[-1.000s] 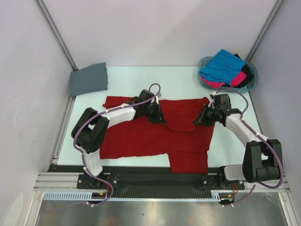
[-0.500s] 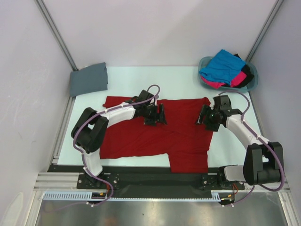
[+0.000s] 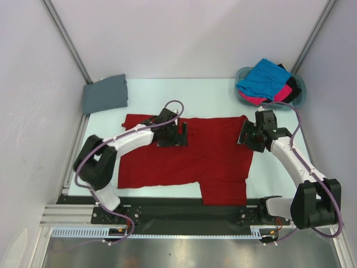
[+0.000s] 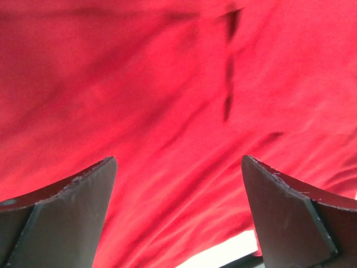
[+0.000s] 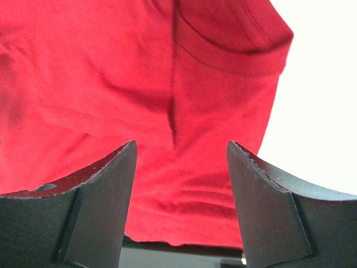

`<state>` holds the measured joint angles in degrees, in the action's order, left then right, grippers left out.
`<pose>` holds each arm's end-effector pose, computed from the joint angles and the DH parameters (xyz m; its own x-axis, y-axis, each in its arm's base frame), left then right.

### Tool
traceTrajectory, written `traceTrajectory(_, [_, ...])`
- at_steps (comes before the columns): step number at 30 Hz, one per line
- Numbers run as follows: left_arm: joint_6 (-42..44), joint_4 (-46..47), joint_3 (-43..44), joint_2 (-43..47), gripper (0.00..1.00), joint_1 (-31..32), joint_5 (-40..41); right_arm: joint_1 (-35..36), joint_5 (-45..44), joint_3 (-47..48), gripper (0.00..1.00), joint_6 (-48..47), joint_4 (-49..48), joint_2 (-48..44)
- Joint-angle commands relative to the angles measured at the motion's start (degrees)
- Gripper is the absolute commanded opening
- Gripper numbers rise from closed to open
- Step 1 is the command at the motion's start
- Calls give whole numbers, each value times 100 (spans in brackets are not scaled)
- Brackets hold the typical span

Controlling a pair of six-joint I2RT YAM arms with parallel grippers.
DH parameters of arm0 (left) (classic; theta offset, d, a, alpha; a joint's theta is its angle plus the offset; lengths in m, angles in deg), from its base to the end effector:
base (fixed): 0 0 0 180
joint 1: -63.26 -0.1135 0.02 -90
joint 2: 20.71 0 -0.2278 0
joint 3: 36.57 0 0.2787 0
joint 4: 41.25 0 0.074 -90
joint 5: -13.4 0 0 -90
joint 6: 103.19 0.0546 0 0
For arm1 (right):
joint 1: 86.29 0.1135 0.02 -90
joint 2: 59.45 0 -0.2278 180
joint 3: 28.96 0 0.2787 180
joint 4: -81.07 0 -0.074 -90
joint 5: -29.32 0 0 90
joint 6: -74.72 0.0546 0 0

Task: Fold and stack the t-shirts
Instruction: Fold the tshirt

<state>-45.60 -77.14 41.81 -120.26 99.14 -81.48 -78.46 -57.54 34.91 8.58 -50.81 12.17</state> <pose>0.3113 -0.2309 0.1297 -0.9072 -0.0029 -0.4208 0.1602 0.9223 -0.3517 0.2933 0.0433 0.1857 -0.8173 0.2953 -0.4948 0.1795 0.9464 0.2684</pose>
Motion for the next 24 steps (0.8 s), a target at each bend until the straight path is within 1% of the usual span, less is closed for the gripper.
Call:
traceTrajectory(1, [85, -194, -573, 874, 100, -2, 919, 77, -226, -221, 70, 22, 474, -375])
traceTrajectory(2, [42, -185, -932, 1145, 100, -11, 928, 156, -261, -266, 70, 110, 484, -472])
traceTrajectory(3, [-11, -159, -1109, 1305, 100, -11, 937, 366, -304, -231, 69, 224, 623, -569])
traceTrajectory(4, [-151, -167, -1285, 1454, 100, -2, 1024, 394, -305, -205, 68, 433, 685, -665])
traceTrajectory(5, [-248, -193, -1583, 1743, 100, -2, 1059, 403, -287, -213, 65, 566, 729, -701])
traceTrajectory(7, [-477, -404, -1787, 1973, 100, -11, 1182, 429, -314, -222, 62, 803, 1010, -701])
traceTrajectory(9, [-617, -649, -2015, 2351, 100, -11, 1323, 517, -305, -292, 62, 1164, 1177, -798])
traceTrajectory(10, [-749, -694, -2095, 2491, 100, -2, 1376, 743, -340, -327, 64, 1357, 1265, -894])
traceTrajectory(11, [-828, -756, -2269, 2623, 100, -2, 1515, 885, -618, -449, 66, 1672, 1318, -1095])
traceTrajectory(12, [-960, -869, -2349, 2877, 100, -2, 1569, 1017, -691, -503, 66, 1840, 1406, -1219])
traceTrajectory(13, [-996, -888, -2437, 3001, 100, -11, 1639, 1297, -779, -556, 66, 1981, 1467, -1316])
traceTrajectory(14, [-1057, -932, -2603, 3116, 100, -2, 1788, 1404, -971, -617, 66, 2235, 1572, -1439])
traceTrajectory(19, [-1505, -1327, -3175, 3923, 100, -2, 2184, 2063, -1298, -828, 66, 2597, 2127, -1431])
traceTrajectory(20, [-1575, -1388, -3263, 4039, 100, -11, 2254, 2386, -1455, -863, 66, 2693, 2223, -1431])
traceTrajectory(21, [-1785, -1563, -3343, 4153, 100, -2, 2394, 2555, -1587, -942, 66, 2947, 2415, -1457])
traceTrajectory(22, [-1883, -1643, -3491, 4406, 100, -2, 2474, 2730, -1710, -960, 66, 3028, 2513, -1466])
traceTrajectory(24, [-2189, -1932, -3598, 4636, 100, -11, 2702, 3056, -1956, -987, 66, 3177, 2802, -1475])
